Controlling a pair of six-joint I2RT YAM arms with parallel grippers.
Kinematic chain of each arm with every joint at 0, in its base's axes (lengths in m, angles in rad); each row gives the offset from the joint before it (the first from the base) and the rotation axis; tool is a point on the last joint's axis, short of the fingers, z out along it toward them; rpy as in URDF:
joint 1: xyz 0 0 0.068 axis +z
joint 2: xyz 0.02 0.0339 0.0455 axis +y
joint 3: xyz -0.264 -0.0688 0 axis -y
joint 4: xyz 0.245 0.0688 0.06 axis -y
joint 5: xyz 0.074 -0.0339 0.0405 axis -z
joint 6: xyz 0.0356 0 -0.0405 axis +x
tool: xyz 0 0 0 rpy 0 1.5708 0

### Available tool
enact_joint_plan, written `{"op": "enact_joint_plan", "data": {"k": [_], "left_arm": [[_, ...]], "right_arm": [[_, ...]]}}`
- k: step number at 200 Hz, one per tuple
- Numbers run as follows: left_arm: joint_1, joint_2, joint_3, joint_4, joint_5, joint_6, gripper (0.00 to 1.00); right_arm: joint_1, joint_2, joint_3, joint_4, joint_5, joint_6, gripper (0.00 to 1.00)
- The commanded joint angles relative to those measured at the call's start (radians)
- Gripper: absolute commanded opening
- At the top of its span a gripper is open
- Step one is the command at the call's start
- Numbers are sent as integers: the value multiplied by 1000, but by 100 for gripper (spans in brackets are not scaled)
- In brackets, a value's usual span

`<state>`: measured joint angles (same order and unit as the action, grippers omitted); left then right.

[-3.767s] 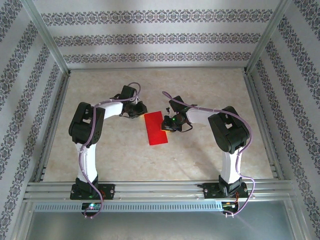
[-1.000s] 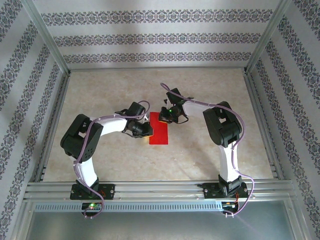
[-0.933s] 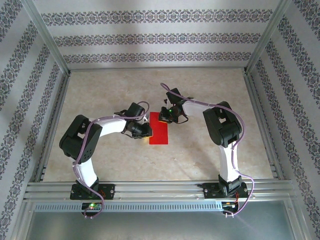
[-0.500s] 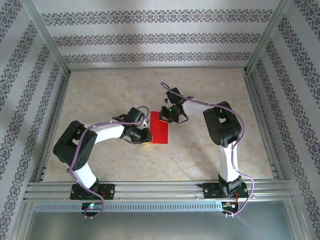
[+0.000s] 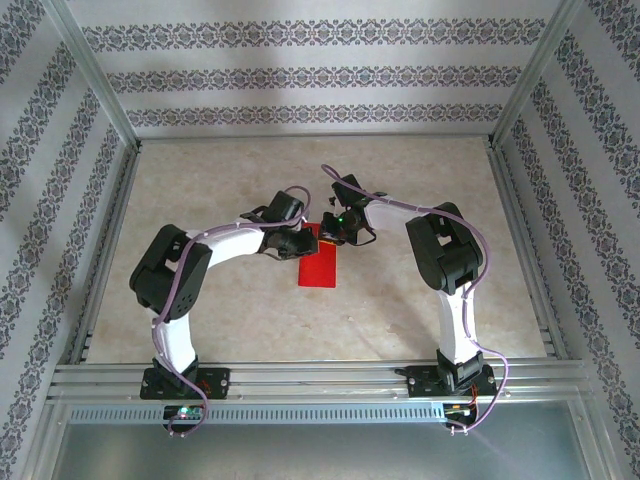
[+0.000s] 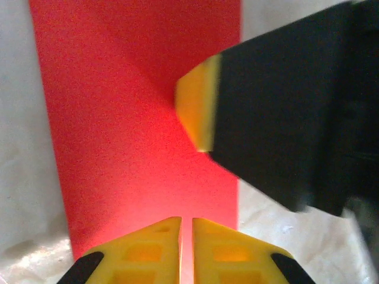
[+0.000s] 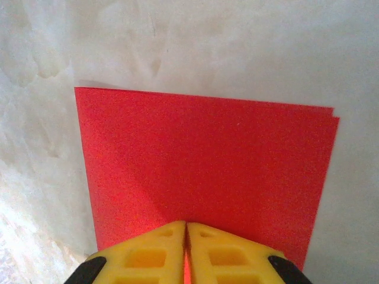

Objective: Fold a paper plane with a square sheet of paper (pick it up from the middle)
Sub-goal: First fold the square sheet of paper in half at the center of the table.

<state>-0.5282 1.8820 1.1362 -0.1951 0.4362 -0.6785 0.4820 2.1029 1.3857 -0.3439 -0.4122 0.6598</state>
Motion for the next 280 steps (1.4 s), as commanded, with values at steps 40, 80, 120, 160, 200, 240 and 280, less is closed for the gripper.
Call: {"op": "enact_joint_plan", "data": {"k": [40, 80, 120, 160, 200, 240, 280], "left_arm": [[13, 8, -116, 78, 64, -46, 11], [15, -33, -208, 87, 83, -32, 11], [16, -101, -281, 82, 115, -7, 11], [14, -159, -364, 106, 134, -29, 12], [4, -223, -422, 66, 143, -9, 12], [7, -291, -338, -100, 100, 109, 12], [24, -274, -218, -40, 84, 66, 13]], "right_arm": [[-11, 42, 13, -106, 33, 27, 12], [-14, 49, 21, -131, 33, 57, 12], [-17, 49, 15, -122, 35, 90, 12], [-19, 56, 21, -122, 38, 93, 11], [-20, 57, 26, -125, 39, 86, 12], [-20, 48, 39, -132, 37, 58, 12], [-32, -13, 84, -90, -47, -9, 14]]}}
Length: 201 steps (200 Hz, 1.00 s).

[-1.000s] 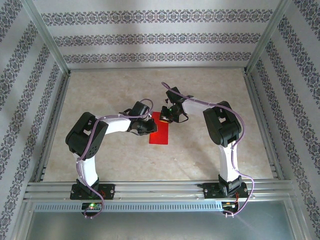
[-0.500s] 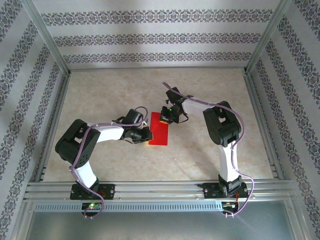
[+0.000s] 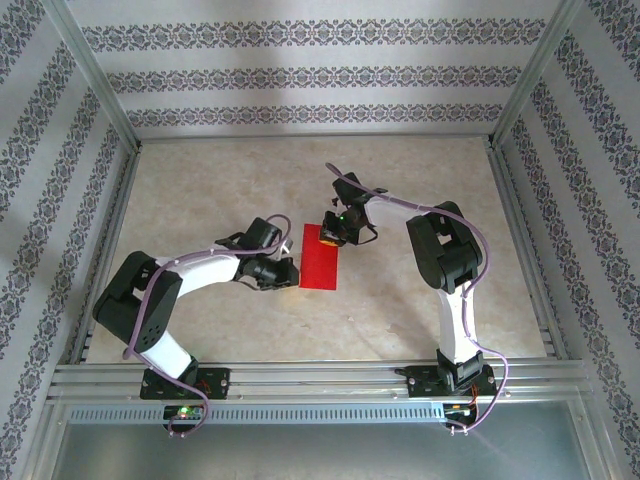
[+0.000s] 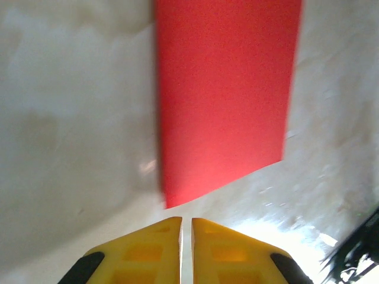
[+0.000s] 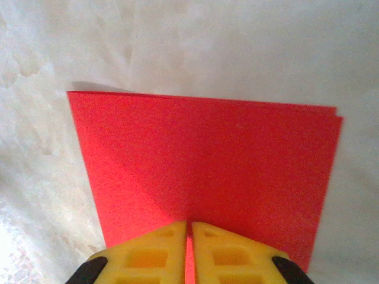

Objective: Fold a paper plane with a square sheet of paper (pick it up from the middle)
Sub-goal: First fold the square sheet of paper in half at the center of the table, then fold the triangle a second time at the center of the table.

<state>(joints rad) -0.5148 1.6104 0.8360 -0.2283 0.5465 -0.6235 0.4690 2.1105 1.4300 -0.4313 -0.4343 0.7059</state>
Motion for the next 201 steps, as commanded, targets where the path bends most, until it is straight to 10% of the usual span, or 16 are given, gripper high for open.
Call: {"op": "enact_joint_plan", "data": {"k": [1, 112, 201], "left_arm": [[12, -1, 87, -6, -29, 10, 13], [17, 267, 338, 60, -95, -114, 15], [27, 353, 323, 18, -226, -223, 12]], "right_arm": [[-20, -24, 40, 1, -29, -55, 14], [-149, -485, -423, 190, -79, 84, 52], [-129, -546, -570, 240, -96, 215, 57]]}}
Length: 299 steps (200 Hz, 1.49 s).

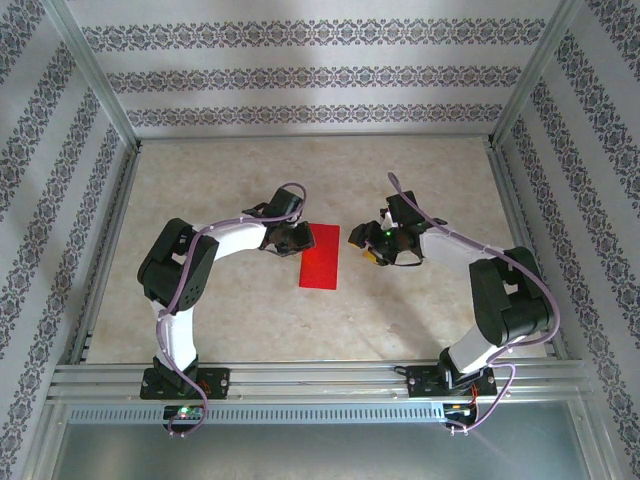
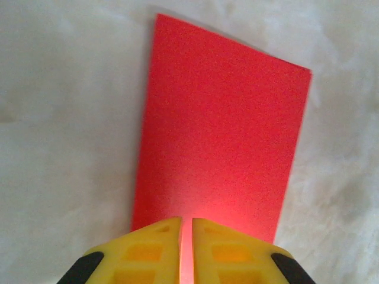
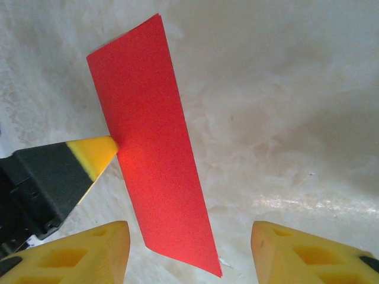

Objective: Fold a paper plane with a square sheet of paper (pick it up from the middle)
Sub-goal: Fold the triangle a second time at the center of the table.

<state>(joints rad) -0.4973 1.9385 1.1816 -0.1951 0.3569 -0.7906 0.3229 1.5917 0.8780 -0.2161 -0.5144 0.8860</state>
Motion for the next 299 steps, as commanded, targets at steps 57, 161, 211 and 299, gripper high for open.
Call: {"op": "enact_joint_plan", "data": {"k": [57, 161, 211, 299], "left_arm": [[10, 27, -90, -24, -83, -174, 12], [11, 28, -133, -15, -64, -314, 12], [10, 27, -135, -21, -68, -311, 12], [12, 27, -134, -26, -72, -306, 11]], "right_arm": [[43, -32, -39, 14, -41, 55, 56], [135, 90, 13, -112, -57, 34, 47], [148, 135, 23, -87, -95, 25, 45], [168, 181, 51, -109, -103, -4, 42]]}}
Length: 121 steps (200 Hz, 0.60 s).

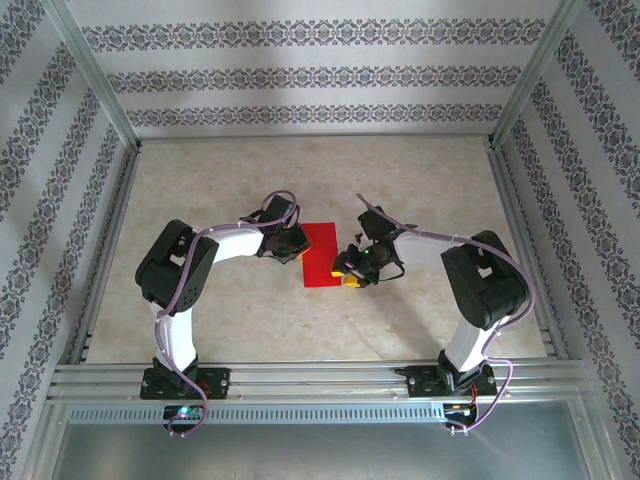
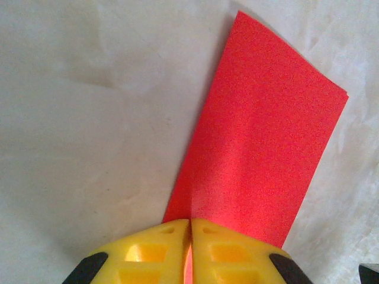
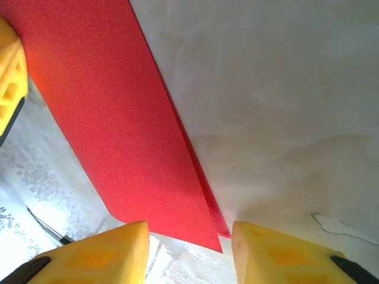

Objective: Fold a paper plane with a square sheet of paper (pick it up from the middle)
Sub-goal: Fold the triangle a second time at the center of the table.

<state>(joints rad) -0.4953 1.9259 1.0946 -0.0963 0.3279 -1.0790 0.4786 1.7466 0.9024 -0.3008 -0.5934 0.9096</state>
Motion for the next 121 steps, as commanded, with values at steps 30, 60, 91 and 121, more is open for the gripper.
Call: {"op": "enact_joint_plan", "data": {"k": [30, 60, 91, 121], "left_arm": [[8, 42, -45, -125, -41, -18, 11], [8, 42, -46, -124, -41, -18, 11], [9, 42, -48, -122, -41, -18, 11], [8, 41, -48, -123, -42, -18, 11]], "right_arm": [[19, 34, 33, -27, -34, -38, 41], [24, 39, 37, -28, -37, -44, 41], [31, 33, 44, -20, -49, -51, 41], [28, 2, 35, 4, -44, -49, 39]]}}
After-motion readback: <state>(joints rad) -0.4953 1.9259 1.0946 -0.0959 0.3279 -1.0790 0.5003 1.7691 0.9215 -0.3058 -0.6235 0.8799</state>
